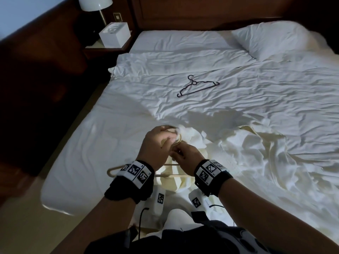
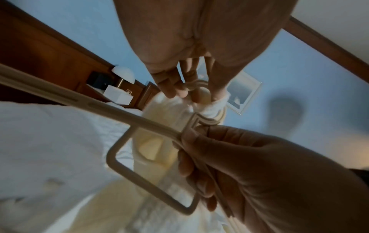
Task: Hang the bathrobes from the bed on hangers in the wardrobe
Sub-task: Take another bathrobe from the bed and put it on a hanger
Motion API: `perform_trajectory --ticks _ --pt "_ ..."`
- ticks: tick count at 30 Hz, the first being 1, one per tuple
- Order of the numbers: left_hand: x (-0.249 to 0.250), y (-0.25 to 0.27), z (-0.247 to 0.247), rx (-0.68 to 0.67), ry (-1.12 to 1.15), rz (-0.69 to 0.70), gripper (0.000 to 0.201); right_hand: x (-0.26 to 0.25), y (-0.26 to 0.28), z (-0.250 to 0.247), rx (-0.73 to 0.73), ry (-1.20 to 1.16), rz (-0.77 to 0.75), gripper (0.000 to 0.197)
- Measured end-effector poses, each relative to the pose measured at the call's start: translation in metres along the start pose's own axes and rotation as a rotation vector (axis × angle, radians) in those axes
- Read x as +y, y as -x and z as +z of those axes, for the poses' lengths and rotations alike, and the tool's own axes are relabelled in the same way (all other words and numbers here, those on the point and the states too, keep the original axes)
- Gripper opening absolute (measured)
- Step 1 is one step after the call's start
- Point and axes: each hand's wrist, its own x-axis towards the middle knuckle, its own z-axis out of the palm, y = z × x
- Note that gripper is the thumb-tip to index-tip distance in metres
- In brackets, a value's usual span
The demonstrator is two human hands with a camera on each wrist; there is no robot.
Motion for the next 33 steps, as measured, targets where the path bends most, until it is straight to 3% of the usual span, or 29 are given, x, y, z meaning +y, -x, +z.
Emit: perform_trajectory --ticks 2,4,6,7,10,11,13,15,19,21,24,29,33 --pt "-0.002 -0.001 -0.007 -0.071 0.017 0.068 0.015 -0.006 -0.003 0.0 -0.022 0.033 -0.006 0.009" --pt "-0.006 -0.005 -0.017 0.015 0.005 0.155 0.012 -0.009 -0.004 -0.005 -0.007 0.072 -0.044 0.017" --pt "-0.015 -0.014 -0.03 0.095 0.061 0.038 0.023 -0.006 -0.001 -0.012 0.035 0.068 -0.062 0.019" --pt "-0.02 -0.019 -0.035 0.029 0.056 -0.061 0.035 -0.003 0.001 -0.015 0.041 0.067 -0.051 0.017" --pt "-0.028 -0.024 -0.027 -0.46 -0.129 -0.192 0.089 0.006 0.013 -0.023 0.021 0.089 -0.005 0.009" --pt "-0.028 -0.023 -0.02 -0.558 -0.168 -0.172 0.104 0.009 0.016 -0.026 0.017 0.109 -0.016 0.009" --pt "-0.026 -0.022 -0.004 -0.603 -0.133 -0.155 0.118 0.013 0.023 -0.029 -0.003 0.168 -0.046 0.014" --pt "-0.025 -0.021 0.012 -0.583 -0.059 -0.149 0.108 0.016 0.029 -0.033 0.016 0.221 -0.067 0.018" --pt "-0.023 -0.018 0.028 -0.491 -0.063 -0.048 0.031 0.027 0.036 -0.048 0.161 0.255 0.044 0.018" --pt "-0.026 -0.015 0.031 -0.421 -0.1 0.052 0.014 0.036 0.04 -0.053 0.208 0.335 0.116 0.016" --pt "-0.038 -0.012 0.036 -0.422 -0.302 0.115 0.024 0.042 0.044 -0.05 0.253 0.479 0.094 0.014" --pt "-0.059 -0.01 0.032 -0.524 -0.93 -0.026 0.037 0.033 0.044 -0.049 0.396 0.656 0.022 0.011" --pt "-0.068 -0.006 0.029 -0.486 -1.075 -0.056 0.034 0.025 0.04 -0.039 0.426 0.721 0.042 0.023"
